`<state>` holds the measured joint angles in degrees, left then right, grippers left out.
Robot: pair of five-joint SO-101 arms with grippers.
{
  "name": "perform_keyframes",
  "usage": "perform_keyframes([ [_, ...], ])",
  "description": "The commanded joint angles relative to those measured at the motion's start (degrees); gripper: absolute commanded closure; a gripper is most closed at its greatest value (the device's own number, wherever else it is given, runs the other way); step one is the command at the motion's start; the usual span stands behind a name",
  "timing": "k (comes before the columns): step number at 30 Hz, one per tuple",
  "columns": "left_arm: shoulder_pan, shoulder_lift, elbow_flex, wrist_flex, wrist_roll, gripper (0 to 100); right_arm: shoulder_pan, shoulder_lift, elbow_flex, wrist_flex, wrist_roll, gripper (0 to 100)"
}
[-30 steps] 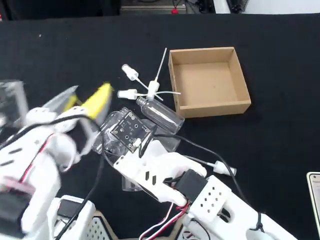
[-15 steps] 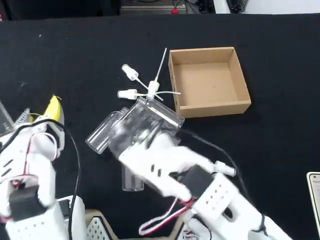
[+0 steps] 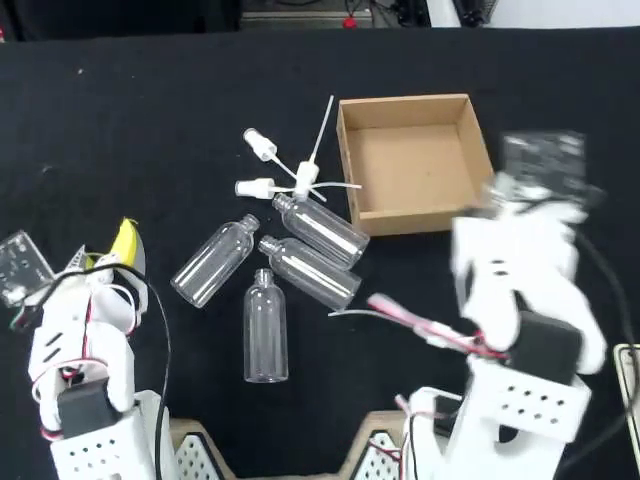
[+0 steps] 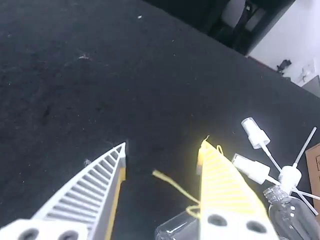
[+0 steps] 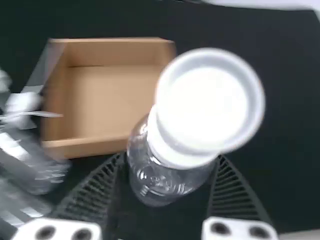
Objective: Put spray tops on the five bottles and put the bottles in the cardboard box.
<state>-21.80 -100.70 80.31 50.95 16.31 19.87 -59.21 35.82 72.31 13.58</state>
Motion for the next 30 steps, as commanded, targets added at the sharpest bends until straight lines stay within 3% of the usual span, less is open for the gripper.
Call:
perform_keyframes([
  [1, -0.3, -3.8, 2.9, -1.9, 0.7, 77, 11.0, 0.5, 4.2, -4.6, 2.6, 85.8],
  [9, -0.3, -3.9, 7.6, -1.9, 0.7, 77, 21.9, 0.5, 24.7, -34.7, 2.9, 85.8],
  [15, -0.3, -3.9, 7.9, -1.9, 0.7, 77, 23.8, 0.6, 35.6, -50.2, 2.9, 85.8],
  [20, -0.4, -3.9, 8.0, -1.9, 0.5, 77, 23.5, 0.6, 40.5, -58.1, 2.8, 85.8],
  [25, -0.4, -3.9, 8.5, -1.9, 0.4, 77, 22.4, 2.0, 39.6, -59.0, 2.5, 85.8],
  [30, -0.4, -3.9, 8.5, -2.0, 0.3, 77, 22.3, 14.9, 30.6, -58.7, 2.4, 85.8],
])
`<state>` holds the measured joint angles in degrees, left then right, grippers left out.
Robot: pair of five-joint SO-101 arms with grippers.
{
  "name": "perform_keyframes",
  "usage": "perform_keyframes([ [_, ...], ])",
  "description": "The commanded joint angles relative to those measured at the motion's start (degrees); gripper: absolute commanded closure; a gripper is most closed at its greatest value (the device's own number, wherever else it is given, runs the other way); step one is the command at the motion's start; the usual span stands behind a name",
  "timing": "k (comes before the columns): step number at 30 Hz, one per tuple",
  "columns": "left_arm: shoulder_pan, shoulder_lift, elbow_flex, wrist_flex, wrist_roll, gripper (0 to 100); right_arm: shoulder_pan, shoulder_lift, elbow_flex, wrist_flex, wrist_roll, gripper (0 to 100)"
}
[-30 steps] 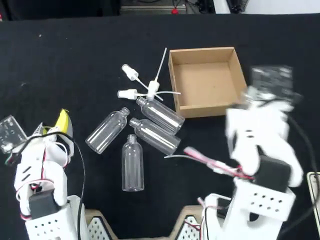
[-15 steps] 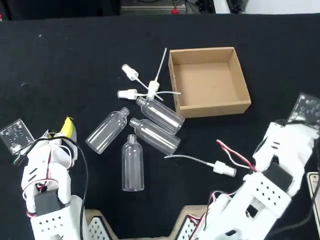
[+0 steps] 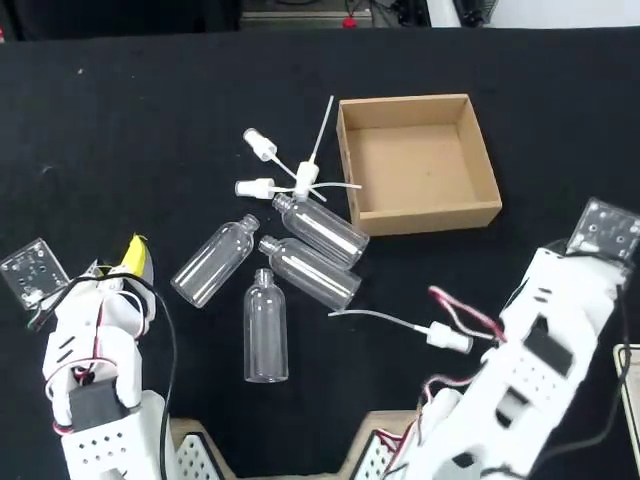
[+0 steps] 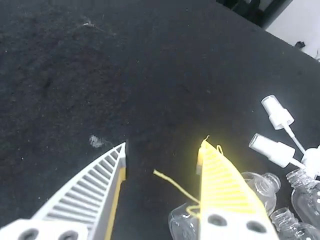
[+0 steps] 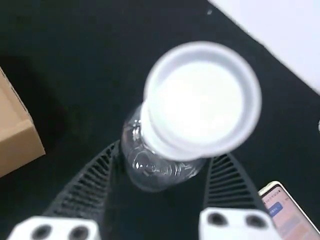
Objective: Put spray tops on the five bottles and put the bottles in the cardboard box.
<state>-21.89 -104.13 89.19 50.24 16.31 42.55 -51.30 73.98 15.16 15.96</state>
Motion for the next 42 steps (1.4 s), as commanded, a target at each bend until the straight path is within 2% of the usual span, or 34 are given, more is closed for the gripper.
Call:
perform_keyframes([
  [1, -0.4, -0.4, -0.4, -1.3, 0.3, 77, -0.3, 10.4, -9.3, -1.8, 0.0, 85.8],
  [4, -0.4, -0.4, -0.4, -1.3, 0.3, 77, -0.3, 18.9, -12.8, -2.7, 0.0, 85.8],
  [8, -0.3, -0.4, -0.4, -1.3, 0.3, 77, -0.5, 25.6, -12.5, -9.8, 0.0, 85.8],
  [15, -0.3, -0.4, -0.4, -1.3, 0.3, 77, -0.4, 29.5, -7.0, -16.7, 0.0, 85.4],
  [20, -0.3, -0.4, 1.1, -4.1, 0.3, 77, -0.5, 29.5, -6.4, -16.5, 0.0, 85.1],
  [27, -0.4, -0.4, 1.5, -4.9, 0.3, 77, -1.2, 29.5, -9.0, -11.9, 0.2, 72.5],
  [33, -0.4, -0.4, 1.5, -4.9, 0.3, 77, -2.9, 29.5, -13.1, -6.9, 0.0, 73.0],
  [42, -0.4, -0.4, 1.5, -4.9, 0.3, 77, -2.5, 29.4, -17.3, -5.3, 0.0, 73.0],
])
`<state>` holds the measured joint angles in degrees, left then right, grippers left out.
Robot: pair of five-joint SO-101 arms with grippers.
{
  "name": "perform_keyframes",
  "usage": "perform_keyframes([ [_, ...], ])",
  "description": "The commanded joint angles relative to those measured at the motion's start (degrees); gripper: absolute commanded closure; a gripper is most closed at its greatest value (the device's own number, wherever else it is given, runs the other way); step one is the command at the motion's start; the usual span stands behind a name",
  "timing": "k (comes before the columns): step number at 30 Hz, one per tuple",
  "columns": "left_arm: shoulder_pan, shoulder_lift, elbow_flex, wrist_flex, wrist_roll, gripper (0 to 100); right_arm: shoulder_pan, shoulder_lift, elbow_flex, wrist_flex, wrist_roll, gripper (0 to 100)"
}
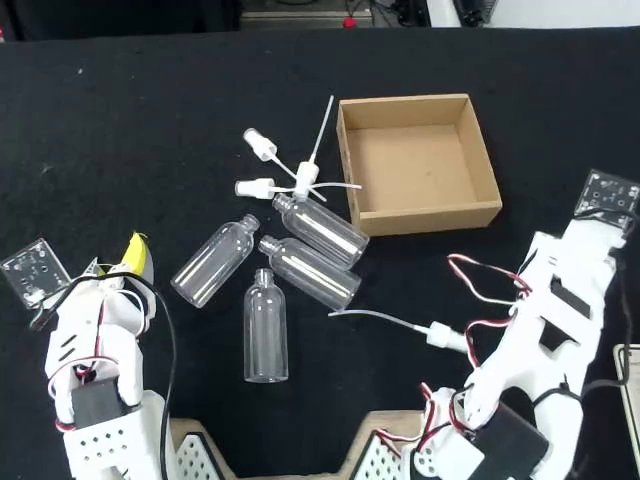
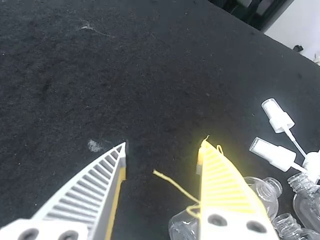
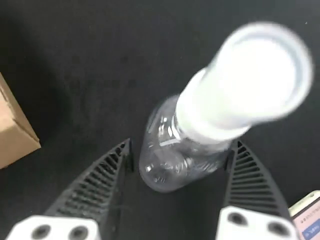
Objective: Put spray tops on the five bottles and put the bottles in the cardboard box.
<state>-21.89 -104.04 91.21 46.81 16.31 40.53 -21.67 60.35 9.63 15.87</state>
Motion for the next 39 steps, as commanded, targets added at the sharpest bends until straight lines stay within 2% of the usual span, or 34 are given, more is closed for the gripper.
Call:
perform_keyframes([
  [1, -0.4, -0.5, -0.5, -1.5, 0.3, 77, -0.4, -0.2, -3.6, -0.1, 0.1, 73.0],
  [7, -0.4, -0.5, -0.5, -1.5, 0.3, 77, -0.4, -0.2, -3.7, -0.8, 0.1, 73.0],
  [13, -0.4, -0.5, -0.5, -1.4, 0.3, 77, -0.4, 0.0, -1.0, -8.0, 0.4, 73.0],
  [39, -0.4, -0.5, -0.5, -1.2, 0.3, 77, -0.3, 0.3, 2.1, -8.3, 0.2, 73.0],
])
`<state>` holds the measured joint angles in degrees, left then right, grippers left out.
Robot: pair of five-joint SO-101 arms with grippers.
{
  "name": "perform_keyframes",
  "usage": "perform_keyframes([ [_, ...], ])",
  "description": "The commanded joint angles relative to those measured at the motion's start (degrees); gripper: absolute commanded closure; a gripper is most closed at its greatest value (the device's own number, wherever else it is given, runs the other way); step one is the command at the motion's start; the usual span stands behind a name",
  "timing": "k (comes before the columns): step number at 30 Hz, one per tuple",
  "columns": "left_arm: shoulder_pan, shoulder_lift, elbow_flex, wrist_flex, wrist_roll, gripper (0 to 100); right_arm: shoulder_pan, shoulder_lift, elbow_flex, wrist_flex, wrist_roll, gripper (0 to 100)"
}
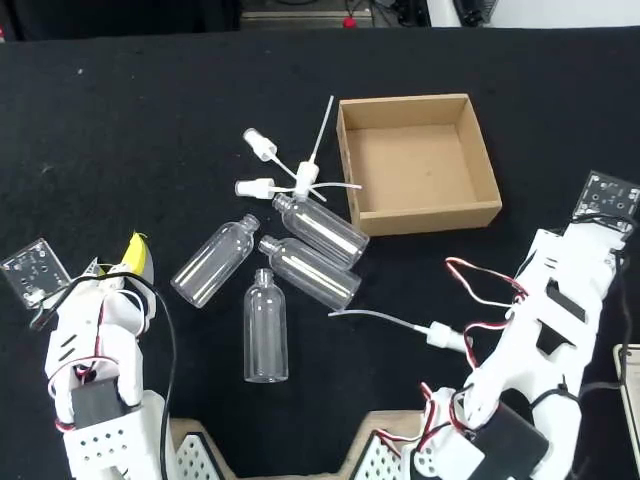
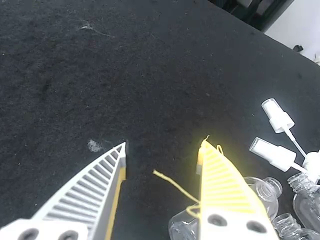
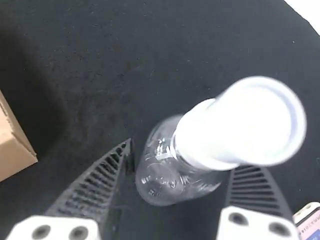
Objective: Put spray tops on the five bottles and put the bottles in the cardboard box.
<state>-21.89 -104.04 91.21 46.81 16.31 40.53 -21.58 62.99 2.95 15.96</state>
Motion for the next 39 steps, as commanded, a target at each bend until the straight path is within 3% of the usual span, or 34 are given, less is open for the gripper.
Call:
perform_keyframes([
  [1, -0.4, -0.5, -0.5, -1.2, 0.3, 77, -0.3, 0.2, -0.6, -1.6, 0.1, 73.0],
  [9, -0.7, -0.5, -0.6, -1.1, 0.3, 77, 1.6, -0.1, -0.3, -3.3, -1.3, 90.4],
  [13, -0.7, -0.5, -0.6, -1.2, 0.3, 77, 4.0, -0.7, -1.8, -1.8, -6.0, 90.9],
  [16, -0.7, -0.5, -0.6, -1.3, 0.3, 77, 4.1, -3.5, -5.2, 6.8, -6.4, 90.7],
  [21, -0.6, -0.5, -0.5, -1.5, 0.3, 77, 1.1, -13.1, -19.5, 33.8, -6.5, 91.0],
  [25, -0.7, -0.5, -0.5, -1.5, 0.3, 77, -6.4, -18.7, -32.7, 51.5, -6.5, 91.0],
  [29, -0.7, -0.5, -0.5, -1.5, 0.3, 77, -19.8, -19.2, -39.3, 58.0, -8.6, 91.0],
  [34, -0.7, -0.5, -0.4, -1.5, 0.3, 77, -36.7, -16.7, -39.3, 51.2, -14.8, 90.7],
  [39, -0.7, -0.5, -0.4, -1.5, 0.3, 77, -45.5, -10.5, -38.8, 37.3, -15.3, 90.7],
])
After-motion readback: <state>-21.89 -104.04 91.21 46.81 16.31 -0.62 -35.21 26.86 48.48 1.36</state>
